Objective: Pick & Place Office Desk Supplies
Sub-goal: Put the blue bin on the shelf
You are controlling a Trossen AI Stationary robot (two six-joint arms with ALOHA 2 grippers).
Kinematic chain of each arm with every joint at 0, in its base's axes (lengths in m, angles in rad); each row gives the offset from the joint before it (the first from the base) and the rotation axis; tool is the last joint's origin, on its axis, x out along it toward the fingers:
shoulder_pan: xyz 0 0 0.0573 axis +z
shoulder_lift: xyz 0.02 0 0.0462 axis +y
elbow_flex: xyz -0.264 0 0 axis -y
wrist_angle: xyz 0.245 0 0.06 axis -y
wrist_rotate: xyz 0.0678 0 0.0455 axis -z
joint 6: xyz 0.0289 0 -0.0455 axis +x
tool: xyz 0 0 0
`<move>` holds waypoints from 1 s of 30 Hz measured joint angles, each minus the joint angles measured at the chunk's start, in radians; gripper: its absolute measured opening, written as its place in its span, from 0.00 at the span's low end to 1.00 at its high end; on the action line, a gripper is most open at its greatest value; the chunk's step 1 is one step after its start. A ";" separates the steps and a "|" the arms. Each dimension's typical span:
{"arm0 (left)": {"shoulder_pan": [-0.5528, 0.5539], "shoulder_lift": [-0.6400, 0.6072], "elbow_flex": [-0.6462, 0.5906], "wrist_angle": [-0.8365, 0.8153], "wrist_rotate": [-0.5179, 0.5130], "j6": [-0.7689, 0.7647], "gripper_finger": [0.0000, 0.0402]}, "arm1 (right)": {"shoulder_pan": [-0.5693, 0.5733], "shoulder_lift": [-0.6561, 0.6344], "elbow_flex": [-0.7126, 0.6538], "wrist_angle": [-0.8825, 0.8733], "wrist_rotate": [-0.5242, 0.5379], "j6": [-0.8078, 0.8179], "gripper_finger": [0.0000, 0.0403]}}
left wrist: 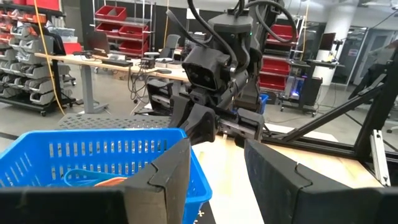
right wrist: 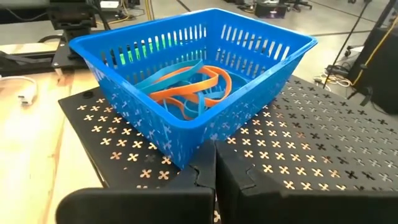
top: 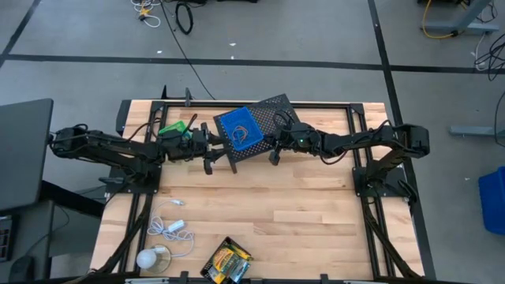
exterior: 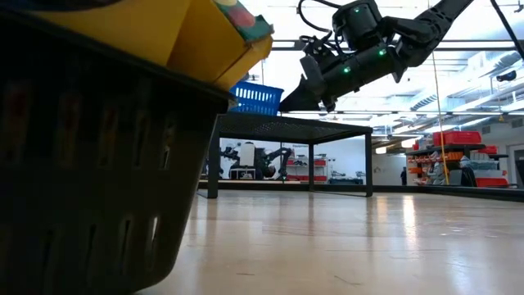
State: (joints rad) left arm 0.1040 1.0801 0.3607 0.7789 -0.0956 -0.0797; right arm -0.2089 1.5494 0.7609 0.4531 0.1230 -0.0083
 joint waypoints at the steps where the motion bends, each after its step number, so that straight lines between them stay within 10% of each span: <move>1: 0.000 -0.003 0.000 -0.001 0.000 0.001 0.40 | 0.000 0.000 0.000 0.001 0.000 -0.001 0.00; 30: 0.000 -0.020 0.000 0.000 0.000 0.009 0.40 | -0.085 0.085 0.106 0.009 -0.190 -0.028 0.00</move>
State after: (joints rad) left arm 0.1040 1.0599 0.3607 0.7792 -0.0956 -0.0708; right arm -0.2935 1.6348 0.8672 0.4617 -0.0665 -0.0359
